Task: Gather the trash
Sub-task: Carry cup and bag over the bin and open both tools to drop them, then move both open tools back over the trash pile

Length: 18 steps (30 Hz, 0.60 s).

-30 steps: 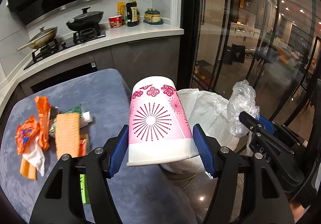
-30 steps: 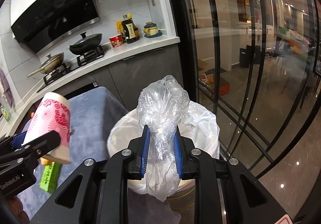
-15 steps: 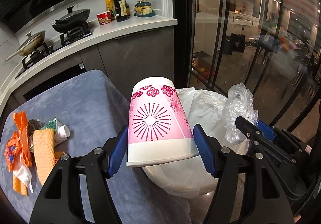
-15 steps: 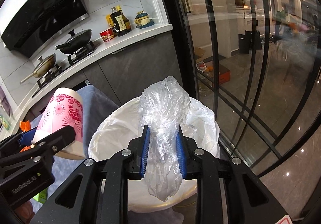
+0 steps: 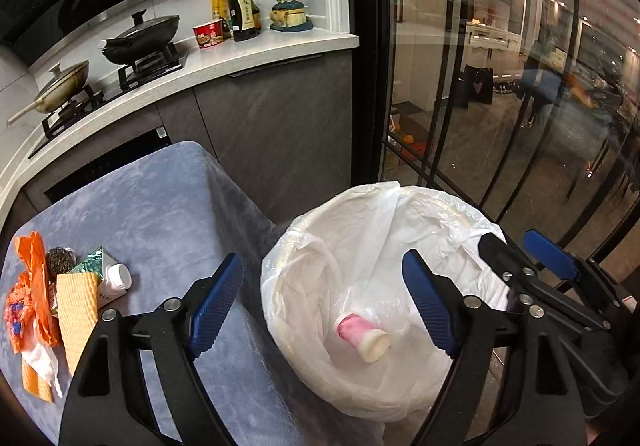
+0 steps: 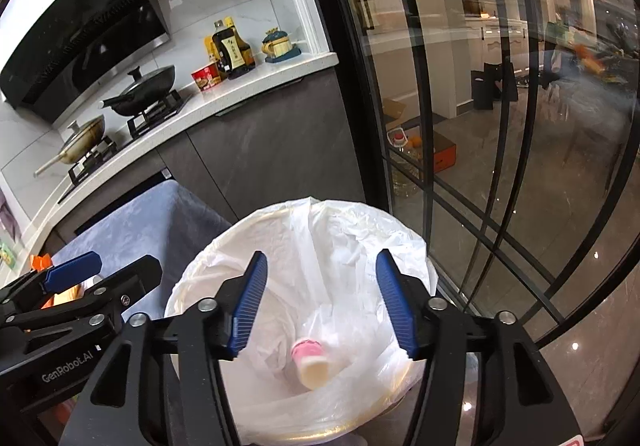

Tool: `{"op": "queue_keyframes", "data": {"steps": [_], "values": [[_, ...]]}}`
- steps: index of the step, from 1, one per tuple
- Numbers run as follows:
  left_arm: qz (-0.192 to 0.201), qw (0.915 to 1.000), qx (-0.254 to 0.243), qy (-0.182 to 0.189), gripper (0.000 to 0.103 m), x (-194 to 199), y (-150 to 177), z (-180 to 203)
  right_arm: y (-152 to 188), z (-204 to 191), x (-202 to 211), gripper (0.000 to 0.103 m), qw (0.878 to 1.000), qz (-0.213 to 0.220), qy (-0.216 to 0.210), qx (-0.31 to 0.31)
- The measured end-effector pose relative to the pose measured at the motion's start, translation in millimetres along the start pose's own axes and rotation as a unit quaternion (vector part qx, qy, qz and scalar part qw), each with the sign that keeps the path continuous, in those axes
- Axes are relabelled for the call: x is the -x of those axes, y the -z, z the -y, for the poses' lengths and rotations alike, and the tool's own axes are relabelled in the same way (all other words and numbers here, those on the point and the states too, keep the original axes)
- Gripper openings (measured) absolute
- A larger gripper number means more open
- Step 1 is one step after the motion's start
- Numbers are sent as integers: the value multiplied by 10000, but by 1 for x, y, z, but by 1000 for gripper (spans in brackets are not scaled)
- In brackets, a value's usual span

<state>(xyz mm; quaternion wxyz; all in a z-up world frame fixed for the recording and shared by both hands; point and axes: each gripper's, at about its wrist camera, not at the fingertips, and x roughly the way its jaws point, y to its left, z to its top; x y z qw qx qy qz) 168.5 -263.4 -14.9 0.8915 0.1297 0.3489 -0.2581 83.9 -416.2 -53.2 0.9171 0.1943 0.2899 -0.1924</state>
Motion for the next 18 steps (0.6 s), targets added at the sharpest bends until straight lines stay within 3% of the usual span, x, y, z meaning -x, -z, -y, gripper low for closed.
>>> {"op": "queue_keyframes", "data": {"steps": [8,18], "values": [[57,9999,137,-44,78,10,0,-16,-2,-11,17,59,9997,161,36,179],[345,9985,373,-226,79,52,5,-53,-2,-39,54,64,9984,406,-53,391]]}}
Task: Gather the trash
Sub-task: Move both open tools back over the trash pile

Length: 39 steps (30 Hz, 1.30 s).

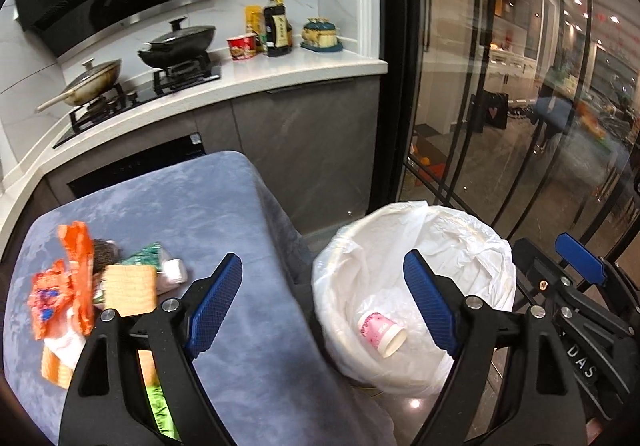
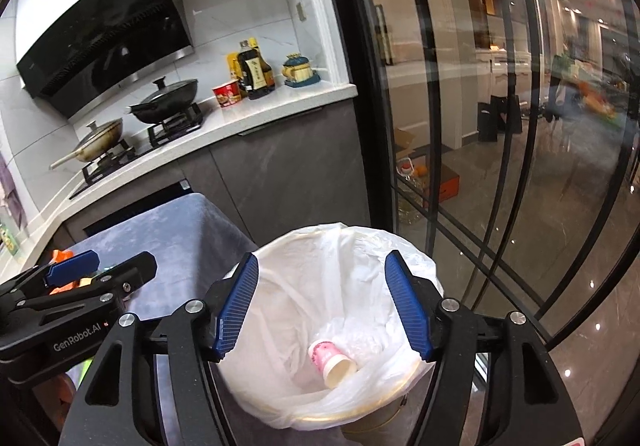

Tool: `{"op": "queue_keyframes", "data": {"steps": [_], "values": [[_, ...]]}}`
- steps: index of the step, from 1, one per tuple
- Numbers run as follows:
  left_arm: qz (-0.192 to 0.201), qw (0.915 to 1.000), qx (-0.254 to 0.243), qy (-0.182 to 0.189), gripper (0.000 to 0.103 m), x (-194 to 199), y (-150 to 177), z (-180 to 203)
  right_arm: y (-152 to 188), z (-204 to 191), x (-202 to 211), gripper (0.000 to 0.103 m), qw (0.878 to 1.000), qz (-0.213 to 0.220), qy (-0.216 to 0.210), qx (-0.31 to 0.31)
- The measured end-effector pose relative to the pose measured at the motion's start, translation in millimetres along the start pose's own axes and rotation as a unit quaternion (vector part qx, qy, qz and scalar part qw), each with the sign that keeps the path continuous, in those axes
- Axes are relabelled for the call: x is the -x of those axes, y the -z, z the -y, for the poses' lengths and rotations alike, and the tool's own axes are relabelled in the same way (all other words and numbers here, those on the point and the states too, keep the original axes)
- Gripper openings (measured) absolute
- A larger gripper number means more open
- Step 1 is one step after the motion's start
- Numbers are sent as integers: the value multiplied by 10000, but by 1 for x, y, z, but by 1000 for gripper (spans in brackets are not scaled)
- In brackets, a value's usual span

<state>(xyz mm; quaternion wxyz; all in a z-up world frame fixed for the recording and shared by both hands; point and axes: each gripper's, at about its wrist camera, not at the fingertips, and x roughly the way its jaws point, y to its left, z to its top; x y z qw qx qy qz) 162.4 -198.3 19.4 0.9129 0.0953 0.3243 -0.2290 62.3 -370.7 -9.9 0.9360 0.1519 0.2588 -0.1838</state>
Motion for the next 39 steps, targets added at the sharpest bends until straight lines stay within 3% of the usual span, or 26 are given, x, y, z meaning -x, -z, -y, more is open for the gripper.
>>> {"op": "queue_keyframes", "data": {"steps": [19,39], "values": [[296,9948,768,-594,82,79,25,-123,16,-120,49,68,9960,95,-648,612],[-147,9824,1405,-1226,86,101,75,-250,44,-220,46,68,9887,-336,-1098,966]]}}
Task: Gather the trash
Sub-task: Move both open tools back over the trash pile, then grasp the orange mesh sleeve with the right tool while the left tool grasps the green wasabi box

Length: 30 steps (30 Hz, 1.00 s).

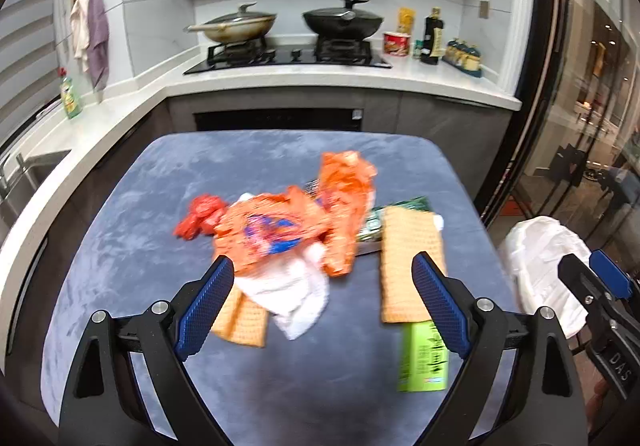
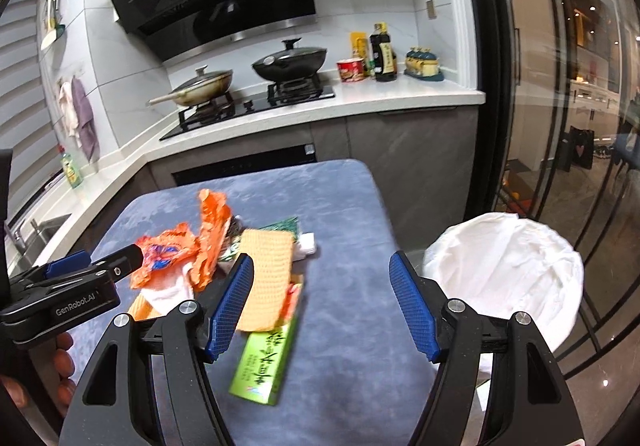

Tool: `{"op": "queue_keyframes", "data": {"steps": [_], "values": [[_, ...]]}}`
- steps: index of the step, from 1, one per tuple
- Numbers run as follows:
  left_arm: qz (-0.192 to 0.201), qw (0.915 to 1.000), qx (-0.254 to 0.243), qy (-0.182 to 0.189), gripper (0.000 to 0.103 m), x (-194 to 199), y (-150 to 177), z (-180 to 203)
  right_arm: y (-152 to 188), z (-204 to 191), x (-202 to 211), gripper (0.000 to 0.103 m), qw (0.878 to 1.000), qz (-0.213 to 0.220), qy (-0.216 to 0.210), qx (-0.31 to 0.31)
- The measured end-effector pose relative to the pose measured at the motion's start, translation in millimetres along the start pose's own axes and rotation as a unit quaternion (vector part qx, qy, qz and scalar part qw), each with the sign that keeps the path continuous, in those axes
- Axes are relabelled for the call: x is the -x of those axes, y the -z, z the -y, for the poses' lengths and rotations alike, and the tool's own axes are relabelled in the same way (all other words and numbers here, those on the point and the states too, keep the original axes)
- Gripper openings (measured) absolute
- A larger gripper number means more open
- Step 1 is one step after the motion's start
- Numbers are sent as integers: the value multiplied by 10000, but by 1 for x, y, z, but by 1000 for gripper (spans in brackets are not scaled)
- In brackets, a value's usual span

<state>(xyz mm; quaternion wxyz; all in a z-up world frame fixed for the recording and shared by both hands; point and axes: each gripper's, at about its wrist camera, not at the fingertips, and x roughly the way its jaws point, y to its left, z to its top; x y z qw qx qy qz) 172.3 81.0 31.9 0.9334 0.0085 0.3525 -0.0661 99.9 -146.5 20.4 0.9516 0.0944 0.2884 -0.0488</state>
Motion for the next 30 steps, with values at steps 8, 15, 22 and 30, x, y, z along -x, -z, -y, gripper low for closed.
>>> {"op": "queue_keyframes", "data": {"steps": [8,15,22,30], "values": [[-231,9995,137,-167,86,-20,9,-36,10,-24,-27,68,9994,-322,-68,143],[-449,9986,226,-180,87,-43,12,-51,16,-37,-56,68,9980,-581,-151,193],[-591,9978,243,-164,87,-69,9,-56,20,-43,-93,68,9961,-836,-207,174],[-888,9954,340,-122,87,-107,8,-61,25,-45,-133,63,9933,-1123,-252,96]]}}
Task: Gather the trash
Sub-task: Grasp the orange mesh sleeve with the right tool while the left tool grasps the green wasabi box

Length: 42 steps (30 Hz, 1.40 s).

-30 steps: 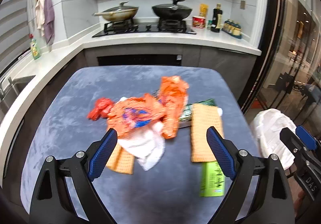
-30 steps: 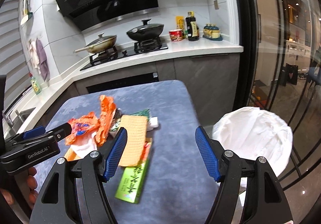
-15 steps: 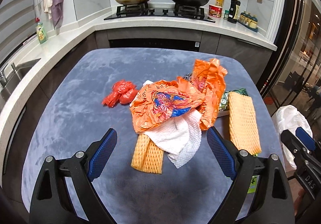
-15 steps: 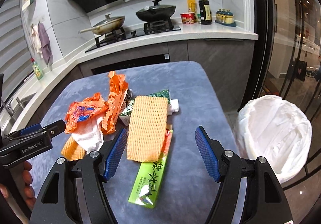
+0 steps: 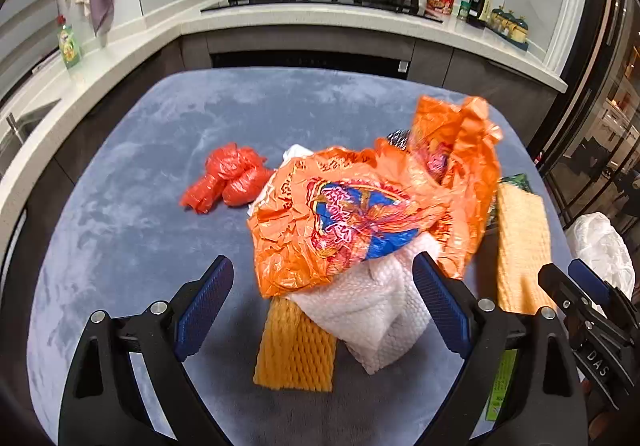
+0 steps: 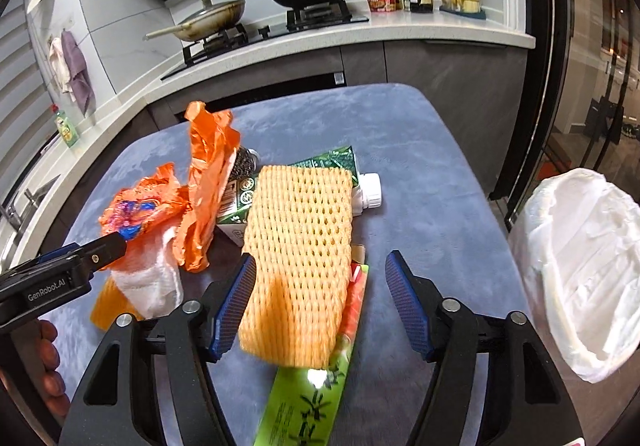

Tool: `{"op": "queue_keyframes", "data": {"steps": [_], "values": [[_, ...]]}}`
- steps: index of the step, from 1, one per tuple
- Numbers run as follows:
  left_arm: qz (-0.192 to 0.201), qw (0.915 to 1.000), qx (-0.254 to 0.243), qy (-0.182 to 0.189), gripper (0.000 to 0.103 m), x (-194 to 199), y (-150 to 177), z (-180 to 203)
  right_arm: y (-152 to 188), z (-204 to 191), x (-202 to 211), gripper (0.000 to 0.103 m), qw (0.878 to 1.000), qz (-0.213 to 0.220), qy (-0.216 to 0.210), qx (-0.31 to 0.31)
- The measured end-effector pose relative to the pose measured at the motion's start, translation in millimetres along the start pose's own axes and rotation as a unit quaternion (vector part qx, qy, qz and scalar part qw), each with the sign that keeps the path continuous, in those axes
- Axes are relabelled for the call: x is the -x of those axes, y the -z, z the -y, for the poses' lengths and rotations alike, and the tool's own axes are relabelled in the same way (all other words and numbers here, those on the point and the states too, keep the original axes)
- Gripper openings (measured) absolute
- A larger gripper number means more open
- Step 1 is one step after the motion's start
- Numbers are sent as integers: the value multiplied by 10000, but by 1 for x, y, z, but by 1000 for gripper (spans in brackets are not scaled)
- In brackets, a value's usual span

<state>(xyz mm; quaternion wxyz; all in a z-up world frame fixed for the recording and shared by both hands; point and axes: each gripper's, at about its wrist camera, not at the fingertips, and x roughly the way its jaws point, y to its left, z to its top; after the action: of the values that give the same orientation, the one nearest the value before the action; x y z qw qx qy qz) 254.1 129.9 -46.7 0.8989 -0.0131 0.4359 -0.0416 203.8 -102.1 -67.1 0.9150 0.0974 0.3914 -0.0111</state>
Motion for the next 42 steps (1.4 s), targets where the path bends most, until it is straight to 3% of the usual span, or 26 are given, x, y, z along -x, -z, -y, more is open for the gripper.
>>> {"op": "queue_keyframes", "data": {"steps": [3,6,8,10,15,26,34,42], "values": [[-89,10000,-4,34,87,-10,3,0,0,-1,-10,52,10000,-87,-31,19],[-136,9999,-64,28,86,-18,6,2,0,-4,-17,31,9998,-166,-53,95],[-159,9998,-48,63,83,-22,5,1,0,-4,-19,16,9997,-183,-97,140],[-181,9998,-13,100,74,-23,4,1,1,-6,-17,11,9997,-139,-141,166],[-148,9998,5,140,66,-20,3,-1,-2,-9,-1,8,9993,99,-243,261],[-15,9995,-75,320,68,16,15,13,-16,12,66,8,9968,777,-203,-17],[-45,9950,-459,882,79,47,42,66,-5,50,91,8,9954,882,144,-348],[-417,9874,-975,1175,79,41,76,130,7,78,109,8,9939,939,282,-508]]}}
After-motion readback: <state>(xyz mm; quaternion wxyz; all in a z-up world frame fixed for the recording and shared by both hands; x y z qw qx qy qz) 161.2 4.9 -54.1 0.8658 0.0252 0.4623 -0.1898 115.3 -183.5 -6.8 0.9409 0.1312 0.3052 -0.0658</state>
